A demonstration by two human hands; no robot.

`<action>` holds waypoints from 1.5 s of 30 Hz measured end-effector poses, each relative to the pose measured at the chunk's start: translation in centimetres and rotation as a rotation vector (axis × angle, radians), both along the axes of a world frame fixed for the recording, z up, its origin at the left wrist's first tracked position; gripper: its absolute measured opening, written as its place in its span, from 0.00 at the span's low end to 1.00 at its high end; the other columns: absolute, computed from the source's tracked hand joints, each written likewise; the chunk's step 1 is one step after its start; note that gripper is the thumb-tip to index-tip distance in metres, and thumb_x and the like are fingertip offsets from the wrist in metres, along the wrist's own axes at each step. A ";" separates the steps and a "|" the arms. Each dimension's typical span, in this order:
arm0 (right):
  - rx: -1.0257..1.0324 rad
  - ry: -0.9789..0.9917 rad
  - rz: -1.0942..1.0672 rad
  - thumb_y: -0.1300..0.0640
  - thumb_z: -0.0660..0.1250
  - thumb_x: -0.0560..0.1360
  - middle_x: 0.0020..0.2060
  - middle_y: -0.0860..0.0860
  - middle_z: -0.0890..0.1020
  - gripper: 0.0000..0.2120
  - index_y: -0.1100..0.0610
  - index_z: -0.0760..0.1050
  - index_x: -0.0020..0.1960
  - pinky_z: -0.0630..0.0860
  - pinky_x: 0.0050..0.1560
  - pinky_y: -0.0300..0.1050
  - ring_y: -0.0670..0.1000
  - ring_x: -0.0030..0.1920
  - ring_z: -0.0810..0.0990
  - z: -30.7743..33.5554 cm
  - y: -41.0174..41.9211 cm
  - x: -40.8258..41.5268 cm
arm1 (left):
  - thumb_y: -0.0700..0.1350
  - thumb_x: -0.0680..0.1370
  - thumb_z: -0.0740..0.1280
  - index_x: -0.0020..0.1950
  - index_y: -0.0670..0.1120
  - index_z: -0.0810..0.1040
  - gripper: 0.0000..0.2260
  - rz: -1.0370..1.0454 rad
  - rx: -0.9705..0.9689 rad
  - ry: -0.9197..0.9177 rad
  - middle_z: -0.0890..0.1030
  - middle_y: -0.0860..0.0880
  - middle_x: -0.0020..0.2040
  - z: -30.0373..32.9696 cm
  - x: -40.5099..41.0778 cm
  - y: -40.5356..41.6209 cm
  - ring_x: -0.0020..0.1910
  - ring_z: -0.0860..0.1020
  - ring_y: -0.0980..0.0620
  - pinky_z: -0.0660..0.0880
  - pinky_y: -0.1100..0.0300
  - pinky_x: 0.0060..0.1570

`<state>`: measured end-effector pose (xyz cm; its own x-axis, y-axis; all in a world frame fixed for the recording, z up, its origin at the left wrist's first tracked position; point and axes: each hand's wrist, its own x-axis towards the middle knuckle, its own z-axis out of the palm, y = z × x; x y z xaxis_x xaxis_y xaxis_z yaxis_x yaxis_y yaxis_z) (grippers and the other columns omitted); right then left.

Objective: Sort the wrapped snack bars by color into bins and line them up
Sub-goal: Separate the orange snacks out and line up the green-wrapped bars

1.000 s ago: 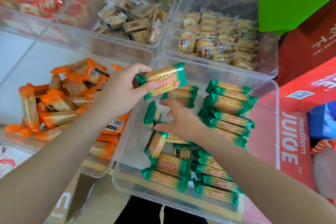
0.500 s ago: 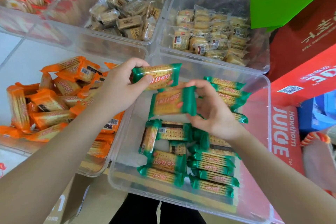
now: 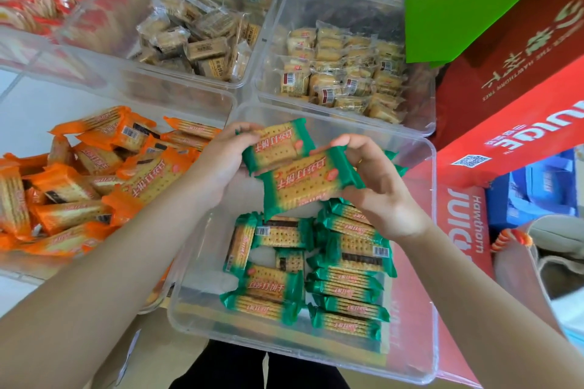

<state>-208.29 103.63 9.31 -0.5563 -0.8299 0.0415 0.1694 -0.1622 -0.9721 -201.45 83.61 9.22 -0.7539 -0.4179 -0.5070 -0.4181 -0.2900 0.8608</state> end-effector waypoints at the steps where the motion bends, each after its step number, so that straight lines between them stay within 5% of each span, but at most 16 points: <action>1: -0.008 -0.006 -0.014 0.68 0.62 0.68 0.55 0.54 0.74 0.22 0.56 0.66 0.60 0.79 0.48 0.47 0.54 0.52 0.76 0.0 -0.3 -0.1 | 0.41 0.80 0.58 0.46 0.49 0.75 0.08 -0.020 -0.010 -0.003 0.79 0.48 0.42 0.2 0.0 0.0 0.44 0.77 0.50 0.74 0.56 0.44; 5: 0.061 0.053 -0.134 0.76 0.58 0.67 0.53 0.52 0.71 0.27 0.53 0.63 0.60 0.77 0.37 0.42 0.51 0.42 0.78 0.0 -1.4 -0.5 | 0.55 0.81 0.52 0.44 0.49 0.76 0.17 -0.113 0.011 -0.003 0.80 0.49 0.39 0.9 0.2 1.1 0.41 0.79 0.51 0.77 0.55 0.43; 8: 0.218 0.244 -0.144 0.71 0.59 0.67 0.50 0.52 0.74 0.29 0.45 0.63 0.60 0.69 0.33 0.50 0.60 0.38 0.73 -0.5 -1.5 -1.1 | 0.61 0.77 0.55 0.48 0.52 0.76 0.16 -0.261 -0.116 0.033 0.82 0.54 0.42 1.1 0.2 1.1 0.44 0.81 0.56 0.76 0.58 0.51; 11: 0.434 0.568 -0.080 0.66 0.60 0.64 0.60 0.51 0.67 0.31 0.43 0.62 0.63 0.70 0.48 0.35 0.50 0.52 0.71 -0.5 -0.8 -2.2 | 0.53 0.75 0.66 0.54 0.54 0.74 0.10 -0.314 -0.237 0.063 0.81 0.55 0.50 1.6 0.4 0.3 0.49 0.79 0.59 0.75 0.59 0.53; 13: 0.501 0.649 -0.003 0.64 0.61 0.65 0.68 0.47 0.59 0.31 0.47 0.61 0.66 0.59 0.63 0.25 0.45 0.68 0.60 -0.1 -0.6 -2.8 | 0.50 0.75 0.67 0.56 0.51 0.72 0.12 -0.377 -0.483 0.058 0.78 0.55 0.48 1.9 0.5 -0.2 0.47 0.77 0.60 0.75 0.67 0.47; 15: 0.563 0.717 0.032 0.60 0.66 0.70 0.69 0.47 0.62 0.30 0.51 0.61 0.70 0.58 0.67 0.32 0.48 0.71 0.59 0.1 -1.1 -3.2 | 0.49 0.73 0.69 0.56 0.52 0.70 0.14 -0.492 -0.774 0.086 0.74 0.59 0.44 2.0 0.6 -0.7 0.41 0.74 0.64 0.69 0.76 0.37; 20: 0.723 0.971 0.203 0.53 0.69 0.73 0.61 0.54 0.76 0.29 0.56 0.64 0.71 0.70 0.53 0.42 0.54 0.58 0.76 -0.7 -4.2 -3.3 | 0.48 0.73 0.70 0.61 0.48 0.71 0.18 -0.677 -1.085 0.227 0.74 0.57 0.46 1.0 0.7 -0.6 0.41 0.72 0.63 0.66 0.72 0.38; 24: 0.994 1.295 0.284 0.46 0.64 0.75 0.54 0.52 0.77 0.21 0.56 0.68 0.63 0.70 0.46 0.46 0.56 0.52 0.78 -1.1 -5.5 -2.5 | 0.44 0.71 0.72 0.58 0.41 0.75 0.18 -0.886 -1.445 0.260 0.77 0.44 0.55 -0.8 0.6 -1.6 0.51 0.76 0.45 0.74 0.53 0.46; 29: 1.223 1.450 0.333 0.48 0.63 0.76 0.49 0.53 0.80 0.18 0.58 0.65 0.59 0.67 0.40 0.46 0.56 0.48 0.80 -2.8 -7.0 -1.8 | 0.48 0.79 0.59 0.63 0.45 0.71 0.14 -1.216 -1.732 -0.069 0.76 0.47 0.57 -2.4 -0.5 -1.5 0.58 0.74 0.45 0.69 0.53 0.55; 32: 1.245 1.408 0.310 0.46 0.64 0.76 0.52 0.53 0.80 0.21 0.58 0.64 0.60 0.67 0.44 0.46 0.56 0.52 0.79 -3.6 -7.4 -1.7 | 0.54 0.78 0.60 0.62 0.45 0.71 0.17 -1.355 -1.808 -0.172 0.75 0.46 0.57 -2.9 -1.2 -0.6 0.58 0.74 0.45 0.69 0.53 0.54; 36: 1.304 1.428 0.248 0.44 0.65 0.74 0.59 0.54 0.75 0.25 0.58 0.66 0.64 0.66 0.59 0.48 0.56 0.60 0.72 -4.8 -7.4 -1.3 | 0.50 0.77 0.64 0.62 0.41 0.69 0.18 -1.338 -1.822 -0.236 0.75 0.44 0.55 -3.9 -2.4 0.1 0.56 0.75 0.43 0.72 0.51 0.50; 39: 1.238 1.506 0.201 0.47 0.63 0.76 0.58 0.53 0.75 0.19 0.57 0.70 0.62 0.64 0.60 0.48 0.56 0.60 0.69 -4.2 -7.0 -1.1 | 0.46 0.78 0.64 0.63 0.41 0.66 0.17 -1.348 -1.840 -0.306 0.74 0.44 0.57 -4.7 -3.2 0.9 0.52 0.77 0.44 0.72 0.53 0.43; 41: 1.091 1.517 0.196 0.53 0.62 0.77 0.56 0.53 0.77 0.16 0.58 0.70 0.63 0.67 0.56 0.48 0.56 0.58 0.71 -3.2 -6.6 -0.5 | 0.45 0.80 0.61 0.64 0.41 0.65 0.15 -1.378 -1.839 -0.349 0.70 0.43 0.60 -5.3 -3.2 1.1 0.48 0.78 0.46 0.69 0.56 0.37; 45: 0.907 1.450 0.231 0.59 0.64 0.76 0.44 0.52 0.78 0.09 0.59 0.73 0.56 0.71 0.31 0.45 0.54 0.40 0.77 -1.9 -5.0 1.9 | 0.37 0.77 0.61 0.63 0.41 0.63 0.16 -1.307 -1.792 -0.319 0.69 0.42 0.60 -5.6 -3.0 1.0 0.42 0.79 0.45 0.67 0.57 0.34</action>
